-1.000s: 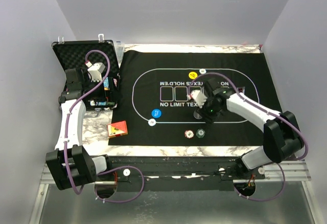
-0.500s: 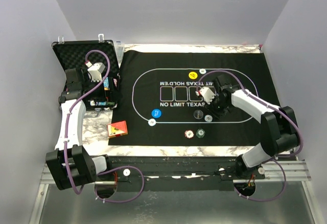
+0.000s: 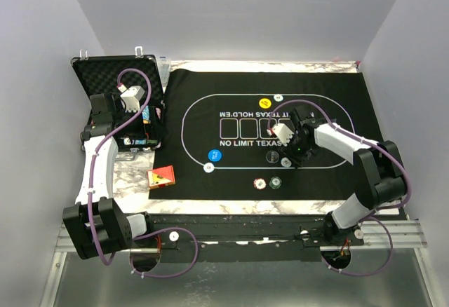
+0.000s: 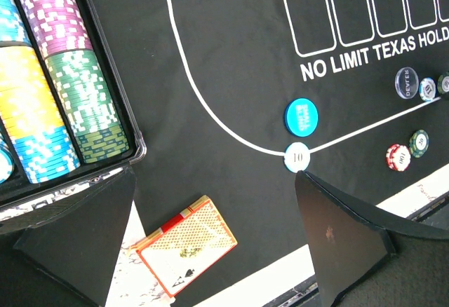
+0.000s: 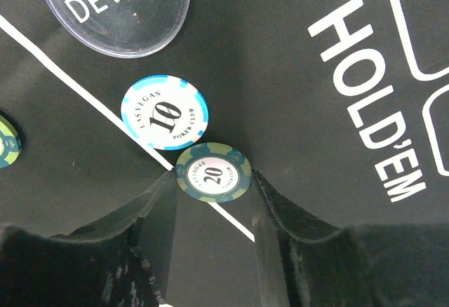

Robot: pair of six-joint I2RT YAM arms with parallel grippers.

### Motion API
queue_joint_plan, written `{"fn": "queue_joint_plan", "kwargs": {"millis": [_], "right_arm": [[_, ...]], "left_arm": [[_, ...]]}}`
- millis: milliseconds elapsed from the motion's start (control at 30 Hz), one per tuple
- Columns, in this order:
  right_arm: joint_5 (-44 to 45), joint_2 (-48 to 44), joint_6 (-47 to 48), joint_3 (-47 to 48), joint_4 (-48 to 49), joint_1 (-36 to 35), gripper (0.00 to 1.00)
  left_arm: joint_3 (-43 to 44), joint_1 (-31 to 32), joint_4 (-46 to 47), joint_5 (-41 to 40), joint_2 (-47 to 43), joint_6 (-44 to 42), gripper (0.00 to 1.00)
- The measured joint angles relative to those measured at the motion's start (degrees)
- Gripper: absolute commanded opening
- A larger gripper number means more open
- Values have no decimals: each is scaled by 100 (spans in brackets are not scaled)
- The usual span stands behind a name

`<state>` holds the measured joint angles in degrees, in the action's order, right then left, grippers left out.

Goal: Distribute texas hold em gaming equipment

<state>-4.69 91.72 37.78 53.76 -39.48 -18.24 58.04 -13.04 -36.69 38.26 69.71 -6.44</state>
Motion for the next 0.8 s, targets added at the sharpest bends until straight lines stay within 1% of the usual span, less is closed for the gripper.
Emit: {"fn": "queue_joint_plan", "kwargs": {"millis": [33,67,167,333,467,633,700,800], "right_arm": [[7,7,4,0,2,0,59],[13,11,26,0,2,0,63],[31,15,61,0,2,0,68],[-31,11,81,83,-111,0,69],[-505,-136,81,352,-413,-59,69],[-1023,-586,37,328,-546,-675,70],[-1084,-638,7,240,-542,-1080,72],[-1091,-634,-63,-4,-535,-1429,75]], "left_arm": [[0,0,2,0,7,0,99],[0,0,2,2,13,-2,99],[0,0,0,0,28,-2,99],[0,0,0,0,35,-2,99],[0,0,0,0,35,-2,99],[0,0,-4,0,35,-2,99],[0,0,-4,2,35,0,99],[0,0,-4,0,35,0,99]]}}
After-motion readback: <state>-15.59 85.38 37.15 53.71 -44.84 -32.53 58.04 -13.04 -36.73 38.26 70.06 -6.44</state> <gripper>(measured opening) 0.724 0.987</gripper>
